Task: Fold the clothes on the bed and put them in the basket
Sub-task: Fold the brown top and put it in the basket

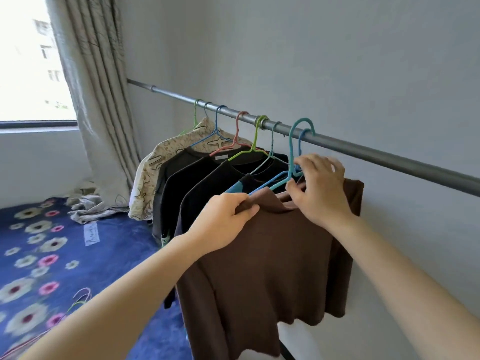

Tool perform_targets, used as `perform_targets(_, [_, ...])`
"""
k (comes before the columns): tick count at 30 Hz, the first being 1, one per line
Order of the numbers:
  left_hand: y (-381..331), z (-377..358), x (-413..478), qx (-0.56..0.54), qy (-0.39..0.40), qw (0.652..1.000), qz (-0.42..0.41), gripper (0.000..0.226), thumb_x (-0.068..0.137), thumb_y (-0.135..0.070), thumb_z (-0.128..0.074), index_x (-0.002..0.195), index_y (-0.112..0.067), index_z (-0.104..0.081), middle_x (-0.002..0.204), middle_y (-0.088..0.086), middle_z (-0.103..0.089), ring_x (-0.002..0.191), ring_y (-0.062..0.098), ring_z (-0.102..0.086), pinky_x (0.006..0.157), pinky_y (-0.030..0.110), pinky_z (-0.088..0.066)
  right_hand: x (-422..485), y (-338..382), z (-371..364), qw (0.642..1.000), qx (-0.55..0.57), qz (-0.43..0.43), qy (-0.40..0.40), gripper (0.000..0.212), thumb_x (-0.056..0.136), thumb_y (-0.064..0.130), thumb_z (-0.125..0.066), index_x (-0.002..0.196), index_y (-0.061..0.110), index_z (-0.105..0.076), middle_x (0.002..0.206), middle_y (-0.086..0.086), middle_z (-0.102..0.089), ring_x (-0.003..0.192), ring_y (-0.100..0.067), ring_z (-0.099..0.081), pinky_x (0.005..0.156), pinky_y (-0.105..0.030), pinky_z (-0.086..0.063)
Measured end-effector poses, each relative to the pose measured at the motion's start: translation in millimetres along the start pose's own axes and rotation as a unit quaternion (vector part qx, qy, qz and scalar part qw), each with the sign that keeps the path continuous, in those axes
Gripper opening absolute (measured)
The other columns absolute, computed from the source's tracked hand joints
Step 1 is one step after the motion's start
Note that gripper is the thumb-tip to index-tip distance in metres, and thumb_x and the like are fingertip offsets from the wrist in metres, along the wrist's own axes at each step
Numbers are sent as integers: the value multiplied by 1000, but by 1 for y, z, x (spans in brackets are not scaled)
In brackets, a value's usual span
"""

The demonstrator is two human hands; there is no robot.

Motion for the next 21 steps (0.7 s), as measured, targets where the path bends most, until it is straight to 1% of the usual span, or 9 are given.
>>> perform_targets(2, [20, 22, -33, 12, 7, 1000, 13, 18, 96, -31, -57, 78, -29, -63, 69, -9, -63, 68, 5, -59, 62, 21, -45, -5, 38, -8, 992, 91, 18, 82, 7, 89, 24, -63, 88, 17, -62, 81, 5, -63, 79, -12, -57, 80, -32, -43])
perform_targets(3, [30, 35, -50, 18, 13, 999, 28, 17, 96, -31, -57, 82, -25, -65, 71, -7, -64, 69, 7, -60, 65, 25, -46, -7, 58, -11, 984, 131, 27, 122, 12, 87, 22, -65, 78, 21, -58, 70, 8, -57, 67, -8, -52, 65, -28, -40])
perform_targets(4, [42, 50, -68, 23, 20, 998, 47, 18, 96, -32, -57, 85, -22, -67, 73, -6, -64, 69, 9, -60, 66, 27, -47, -8, 82, -13, 974, 160, 45, 155, 20, 85, 19, -66, 71, 24, -53, 63, 10, -52, 60, -8, -49, 58, -25, -35])
perform_targets(6, [65, 81, -106, 39, 35, 996, 77, 19, 95, -33, -58, 87, -19, -67, 75, -2, -65, 68, 12, -61, 66, 30, -48, -12, 130, -18, 953, 200, 71, 215, 23, 80, 15, -67, 66, 25, -50, 59, 7, -49, 57, -11, -47, 56, -27, -34])
perform_targets(9, [92, 130, -161, 47, 25, 993, 101, 13, 93, -38, -60, 93, -29, -68, 79, -7, -69, 71, 10, -64, 67, 29, -51, -18, 201, -31, 917, 271, 84, 280, 19, 84, 26, -65, 68, 16, -59, 62, -4, -55, 62, -21, -53, 61, -38, -43])
perform_targets(12, [113, 184, -213, 83, 0, 991, 102, 19, 94, -50, -53, 96, -37, -67, 84, -15, -69, 78, 5, -64, 71, 24, -50, -19, 277, -44, 902, 319, 84, 278, 41, 88, 38, -64, 56, 15, -56, 52, 0, -52, 53, -15, -50, 58, -34, -40])
perform_targets(16, [141, 260, -281, 160, -35, 982, 96, 40, 96, -54, -40, 116, -30, -65, 97, -16, -70, 86, 3, -63, 77, 22, -48, -15, 383, -48, 913, 317, 110, 233, 46, 89, 29, -60, 47, 18, -46, 44, 7, -46, 47, -11, -43, 54, -32, -36])
perform_targets(18, [159, 313, -330, 215, -54, 970, 96, 49, 97, -60, -31, 117, -29, -62, 93, -16, -69, 81, 4, -62, 73, 20, -46, -18, 454, -50, 916, 302, 146, 219, 45, 90, 30, -57, 48, 20, -44, 46, 9, -44, 48, -10, -43, 51, -29, -33])
perform_targets(21, [181, 374, -384, 269, -79, 954, 103, 58, 91, -64, -23, 119, -29, -60, 85, -11, -69, 71, 8, -62, 68, 30, -49, -20, 526, -53, 912, 303, 188, 201, 45, 92, 27, -53, 50, 20, -39, 48, 7, -41, 49, -11, -41, 50, -27, -31])
Point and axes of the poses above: each hand's wrist, its own x-axis towards the middle knuckle, its own z-axis out of the back of the hand, y = z × x, the point moved 2 cm from there along x, towards the middle knuckle
